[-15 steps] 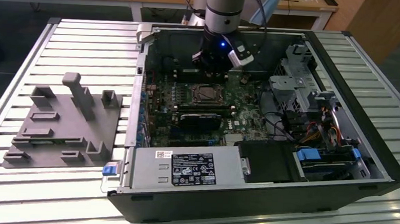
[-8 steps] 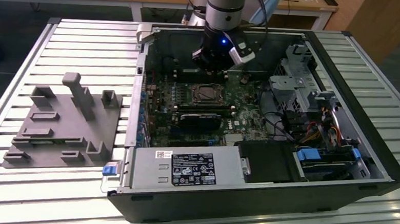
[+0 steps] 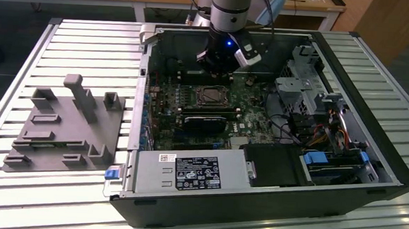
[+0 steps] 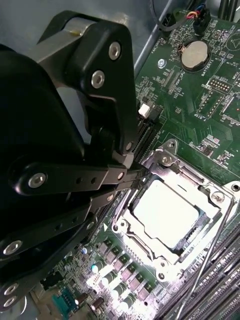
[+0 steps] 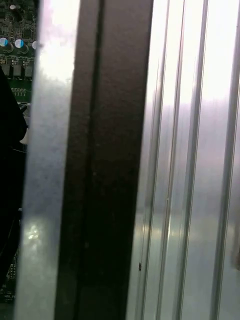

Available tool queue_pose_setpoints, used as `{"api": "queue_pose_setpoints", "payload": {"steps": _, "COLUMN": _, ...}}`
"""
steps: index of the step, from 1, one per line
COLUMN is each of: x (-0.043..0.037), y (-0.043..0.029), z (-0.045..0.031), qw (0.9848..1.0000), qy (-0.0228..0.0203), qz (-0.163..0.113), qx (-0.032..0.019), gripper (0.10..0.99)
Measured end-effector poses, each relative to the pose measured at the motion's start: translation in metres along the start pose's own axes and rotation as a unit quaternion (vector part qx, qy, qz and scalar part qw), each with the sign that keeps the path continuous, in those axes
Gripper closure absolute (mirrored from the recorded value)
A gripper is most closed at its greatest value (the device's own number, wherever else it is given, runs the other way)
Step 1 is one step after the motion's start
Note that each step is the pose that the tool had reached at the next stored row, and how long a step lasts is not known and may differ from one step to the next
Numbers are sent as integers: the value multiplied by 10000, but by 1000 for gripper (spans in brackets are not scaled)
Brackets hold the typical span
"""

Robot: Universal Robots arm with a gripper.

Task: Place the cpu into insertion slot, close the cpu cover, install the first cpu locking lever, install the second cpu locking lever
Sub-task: 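Install the first cpu locking lever, then install the second cpu locking lever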

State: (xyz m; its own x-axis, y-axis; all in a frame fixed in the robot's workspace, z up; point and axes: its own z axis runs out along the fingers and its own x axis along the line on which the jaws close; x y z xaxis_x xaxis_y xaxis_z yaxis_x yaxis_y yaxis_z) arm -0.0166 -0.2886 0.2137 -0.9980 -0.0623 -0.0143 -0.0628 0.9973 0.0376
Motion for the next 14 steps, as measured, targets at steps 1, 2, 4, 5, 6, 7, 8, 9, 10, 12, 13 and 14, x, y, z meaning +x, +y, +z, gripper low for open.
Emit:
{"api": "queue_pose_setpoints", "payload": {"steps": 1, "x": -1, "y": 0, "z": 0, "qw": 10000, "qy": 0, "qz": 1, "qx": 1, "gripper": 980}}
{"api": "queue_pose_setpoints", "payload": {"steps": 2, "x": -1, "y": -6, "z": 0, "qw": 10000, "qy": 0, "qz": 0, "qx": 0, "gripper": 980}}
{"api": "queue_pose_setpoints", "payload": {"steps": 4, "x": -2, "y": -11, "z": -1, "qw": 10000, "qy": 1, "qz": 0, "qx": 1, "gripper": 980}}
{"api": "queue_pose_setpoints", "payload": {"steps": 5, "x": -2, "y": -18, "z": -1, "qw": 10000, "qy": 1, "qz": 0, "qx": 1, "gripper": 980}}
{"api": "queue_pose_setpoints", "payload": {"steps": 6, "x": -3, "y": -22, "z": -1, "qw": 10000, "qy": 0, "qz": 0, "qx": 0, "gripper": 980}}
{"api": "queue_pose_setpoints", "payload": {"steps": 7, "x": -2, "y": -26, "z": -2, "qw": 10000, "qy": 1, "qz": 0, "qx": 1, "gripper": 980}}
{"api": "queue_pose_setpoints", "payload": {"steps": 8, "x": -2, "y": -30, "z": -2, "qw": 10000, "qy": 1, "qz": 0, "qx": 1, "gripper": 980}}
{"api": "queue_pose_setpoints", "payload": {"steps": 9, "x": -2, "y": -31, "z": -1, "qw": 10000, "qy": 0, "qz": 1, "qx": 0, "gripper": 980}}
{"api": "queue_pose_setpoints", "payload": {"steps": 10, "x": -2, "y": -33, "z": -1, "qw": 10000, "qy": 0, "qz": 1, "qx": 0, "gripper": 980}}
{"api": "queue_pose_setpoints", "payload": {"steps": 12, "x": -2, "y": -36, "z": -2, "qw": 10000, "qy": 1, "qz": 0, "qx": 1, "gripper": 980}}
{"api": "queue_pose_setpoints", "payload": {"steps": 13, "x": -2, "y": -38, "z": -2, "qw": 10000, "qy": 1, "qz": 0, "qx": 1, "gripper": 980}}
{"api": "queue_pose_setpoints", "payload": {"steps": 14, "x": -2, "y": -39, "z": -2, "qw": 10000, "qy": 0, "qz": 0, "qx": 1, "gripper": 980}}
